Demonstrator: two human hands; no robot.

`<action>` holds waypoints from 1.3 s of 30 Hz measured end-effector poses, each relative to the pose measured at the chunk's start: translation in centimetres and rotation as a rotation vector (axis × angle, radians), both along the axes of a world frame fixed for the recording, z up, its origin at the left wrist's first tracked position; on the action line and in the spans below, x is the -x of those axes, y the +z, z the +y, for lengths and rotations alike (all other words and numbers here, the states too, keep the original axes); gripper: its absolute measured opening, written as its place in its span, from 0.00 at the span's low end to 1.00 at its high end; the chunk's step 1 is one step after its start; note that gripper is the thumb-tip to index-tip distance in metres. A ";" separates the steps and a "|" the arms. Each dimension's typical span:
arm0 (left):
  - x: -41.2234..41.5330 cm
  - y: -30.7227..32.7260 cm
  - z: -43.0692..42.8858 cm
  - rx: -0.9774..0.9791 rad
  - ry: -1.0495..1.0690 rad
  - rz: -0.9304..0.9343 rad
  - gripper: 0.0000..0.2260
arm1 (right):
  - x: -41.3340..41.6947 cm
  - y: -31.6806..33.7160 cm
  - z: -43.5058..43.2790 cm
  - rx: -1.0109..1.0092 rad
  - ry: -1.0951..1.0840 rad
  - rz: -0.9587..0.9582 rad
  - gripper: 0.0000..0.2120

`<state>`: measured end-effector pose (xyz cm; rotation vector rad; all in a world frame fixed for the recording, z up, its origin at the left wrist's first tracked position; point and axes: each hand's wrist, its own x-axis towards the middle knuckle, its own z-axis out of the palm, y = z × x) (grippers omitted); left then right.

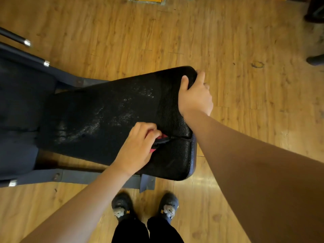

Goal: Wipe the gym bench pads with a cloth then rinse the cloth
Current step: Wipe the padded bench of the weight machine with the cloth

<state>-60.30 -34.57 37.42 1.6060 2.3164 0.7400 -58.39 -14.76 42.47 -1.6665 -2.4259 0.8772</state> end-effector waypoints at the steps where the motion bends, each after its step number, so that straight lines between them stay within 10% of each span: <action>1: -0.3 -0.1 -0.1 -0.003 0.094 -0.040 0.23 | 0.0 0.0 0.0 -0.002 -0.001 -0.002 0.24; 26: 3.2 -0.3 0.7 0.045 0.537 -0.290 0.13 | 0.1 0.2 -0.2 -0.023 0.002 -0.037 0.24; 39: -2.3 3.6 -0.1 -0.228 0.148 -0.339 0.14 | 0.2 0.2 -0.2 -0.030 -0.004 -0.049 0.24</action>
